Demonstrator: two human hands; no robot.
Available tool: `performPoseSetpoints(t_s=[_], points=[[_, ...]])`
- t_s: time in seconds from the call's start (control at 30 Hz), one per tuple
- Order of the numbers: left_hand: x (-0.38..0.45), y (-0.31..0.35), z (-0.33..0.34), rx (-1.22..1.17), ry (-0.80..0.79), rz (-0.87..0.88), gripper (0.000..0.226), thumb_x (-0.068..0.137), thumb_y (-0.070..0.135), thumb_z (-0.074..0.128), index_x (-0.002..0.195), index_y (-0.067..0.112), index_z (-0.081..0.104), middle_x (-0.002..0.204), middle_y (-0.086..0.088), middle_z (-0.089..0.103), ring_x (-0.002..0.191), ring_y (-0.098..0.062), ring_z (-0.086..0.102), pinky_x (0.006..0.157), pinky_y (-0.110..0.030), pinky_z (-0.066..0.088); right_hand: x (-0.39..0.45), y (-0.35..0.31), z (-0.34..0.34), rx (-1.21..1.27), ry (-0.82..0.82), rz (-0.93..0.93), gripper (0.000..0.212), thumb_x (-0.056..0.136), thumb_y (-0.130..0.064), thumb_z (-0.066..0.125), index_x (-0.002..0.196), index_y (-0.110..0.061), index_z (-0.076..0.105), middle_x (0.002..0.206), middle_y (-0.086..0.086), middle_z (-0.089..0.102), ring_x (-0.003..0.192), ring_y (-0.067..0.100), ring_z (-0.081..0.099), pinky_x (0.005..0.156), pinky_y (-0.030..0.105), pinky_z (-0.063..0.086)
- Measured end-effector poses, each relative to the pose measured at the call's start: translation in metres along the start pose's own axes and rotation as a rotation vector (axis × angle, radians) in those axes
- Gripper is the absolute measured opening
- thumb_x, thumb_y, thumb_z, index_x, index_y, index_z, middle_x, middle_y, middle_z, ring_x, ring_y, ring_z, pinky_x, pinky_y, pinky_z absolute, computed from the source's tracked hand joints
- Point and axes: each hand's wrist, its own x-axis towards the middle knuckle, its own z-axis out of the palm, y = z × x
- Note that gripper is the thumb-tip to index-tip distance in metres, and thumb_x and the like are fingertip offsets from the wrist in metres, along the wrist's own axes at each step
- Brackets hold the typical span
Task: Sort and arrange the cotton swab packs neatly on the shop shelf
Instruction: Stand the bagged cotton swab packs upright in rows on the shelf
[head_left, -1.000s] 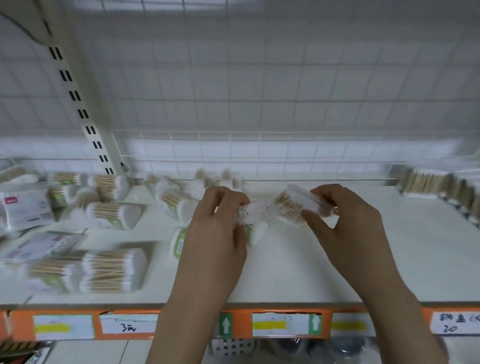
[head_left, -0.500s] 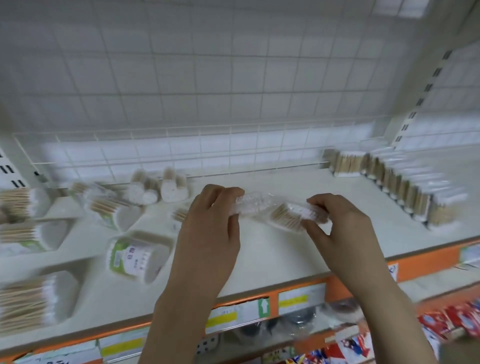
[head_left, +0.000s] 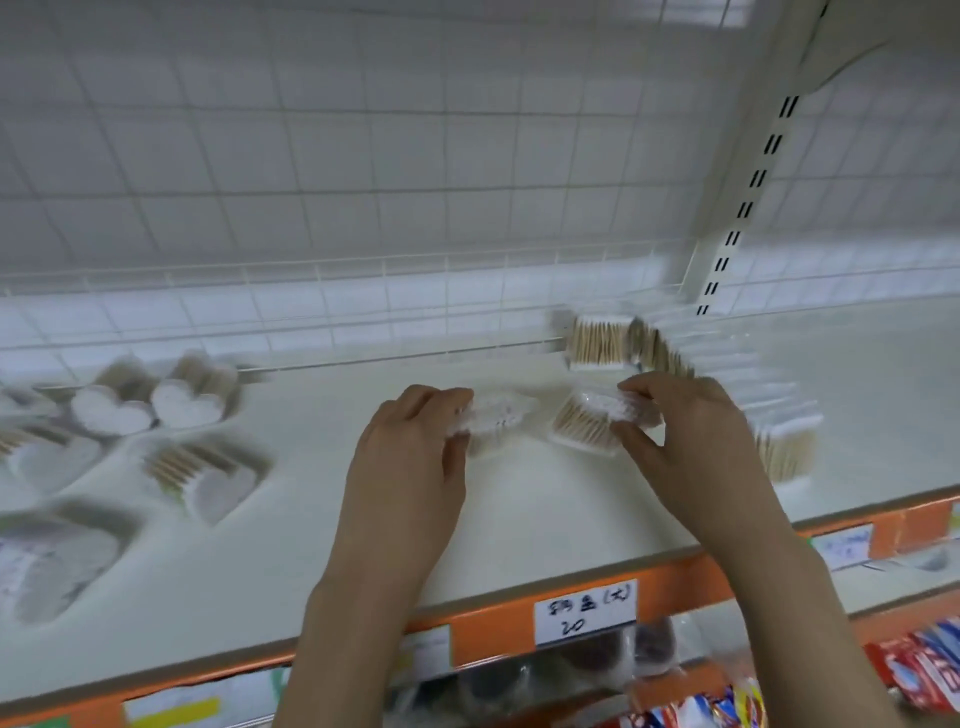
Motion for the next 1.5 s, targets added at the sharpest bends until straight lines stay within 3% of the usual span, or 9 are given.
performPoseSetpoints(t_s=[0.13, 0.3, 0.4, 0.57, 0.77, 0.9, 1.1, 1.27, 1.5], points=[[0.009, 0.027, 0.035, -0.012, 0.003, -0.035, 0.040, 0.082, -0.001, 0.060, 0.119, 0.015, 0.060, 0.108, 0.000, 0.061, 0.096, -0.020, 0.057, 0.080, -0.016, 0.036, 0.035, 0.044, -0.007, -0.083, -0.063, -0.101, 0.022, 0.081, -0.010, 0.066, 0.102, -0.005, 0.063, 0.098, 0.016, 0.065, 0.088, 0.031, 0.052, 0.075, 0.033, 0.036], [0.014, 0.040, 0.056, 0.027, 0.016, -0.089, 0.041, 0.084, 0.000, 0.058, 0.122, 0.015, 0.057, 0.110, -0.001, 0.062, 0.099, -0.019, 0.056, 0.079, -0.013, 0.031, 0.090, 0.076, -0.003, -0.037, -0.172, -0.196, 0.030, 0.085, -0.014, 0.062, 0.114, -0.007, 0.059, 0.108, 0.009, 0.053, 0.098, 0.026, 0.053, 0.077, 0.026, 0.035], [0.018, 0.041, 0.059, 0.055, 0.020, -0.123, 0.035, 0.083, -0.001, 0.059, 0.114, 0.013, 0.060, 0.104, -0.001, 0.063, 0.094, -0.019, 0.057, 0.075, -0.015, 0.033, 0.121, 0.088, 0.006, -0.032, -0.249, -0.253, 0.030, 0.085, -0.015, 0.062, 0.114, -0.007, 0.058, 0.103, 0.006, 0.048, 0.095, 0.024, 0.051, 0.076, 0.024, 0.032], [0.023, 0.042, 0.063, 0.099, 0.036, -0.159, 0.034, 0.080, -0.004, 0.060, 0.111, 0.009, 0.062, 0.103, -0.004, 0.063, 0.091, -0.022, 0.058, 0.069, -0.012, 0.030, 0.152, 0.100, 0.027, -0.123, -0.322, -0.355, 0.033, 0.083, -0.016, 0.065, 0.115, -0.007, 0.058, 0.104, 0.009, 0.052, 0.085, 0.019, 0.047, 0.072, 0.025, 0.031], [0.028, 0.048, 0.066, 0.114, 0.053, -0.170, 0.032, 0.081, -0.004, 0.059, 0.109, 0.009, 0.064, 0.107, -0.002, 0.060, 0.087, -0.019, 0.059, 0.072, -0.011, 0.034, 0.165, 0.112, 0.042, -0.209, -0.390, -0.386, 0.034, 0.084, -0.018, 0.061, 0.117, -0.013, 0.057, 0.109, 0.007, 0.055, 0.097, 0.024, 0.054, 0.078, 0.029, 0.039], [0.034, 0.053, 0.074, 0.130, 0.027, -0.178, 0.035, 0.082, -0.002, 0.059, 0.113, 0.012, 0.063, 0.110, 0.000, 0.056, 0.083, -0.021, 0.058, 0.071, -0.018, 0.040, 0.166, 0.117, 0.046, -0.233, -0.411, -0.388, 0.035, 0.084, -0.020, 0.063, 0.118, -0.015, 0.056, 0.110, 0.005, 0.057, 0.099, 0.022, 0.053, 0.081, 0.030, 0.040], [0.054, 0.067, 0.096, 0.121, -0.042, -0.140, 0.033, 0.084, 0.004, 0.057, 0.115, 0.014, 0.059, 0.105, 0.000, 0.055, 0.082, -0.022, 0.056, 0.072, -0.027, 0.043, 0.166, 0.120, 0.042, -0.143, -0.418, -0.361, 0.035, 0.079, -0.019, 0.067, 0.111, -0.015, 0.052, 0.104, 0.002, 0.053, 0.084, 0.015, 0.045, 0.070, 0.025, 0.035], [0.081, 0.082, 0.121, 0.156, -0.127, -0.098, 0.023, 0.084, 0.003, 0.052, 0.105, 0.011, 0.057, 0.102, -0.003, 0.055, 0.086, -0.027, 0.056, 0.075, -0.037, 0.045, 0.167, 0.125, 0.023, -0.157, -0.381, -0.376, 0.039, 0.084, -0.024, 0.063, 0.120, -0.014, 0.052, 0.114, 0.003, 0.054, 0.099, 0.019, 0.050, 0.082, 0.029, 0.042], [0.113, 0.092, 0.149, 0.222, -0.205, -0.065, 0.027, 0.084, 0.002, 0.051, 0.111, 0.008, 0.055, 0.108, -0.008, 0.053, 0.094, -0.030, 0.056, 0.078, -0.038, 0.046, 0.152, 0.134, -0.008, -0.103, -0.282, -0.344, 0.033, 0.090, -0.022, 0.055, 0.122, -0.013, 0.054, 0.117, 0.003, 0.059, 0.107, 0.020, 0.051, 0.088, 0.032, 0.042]])
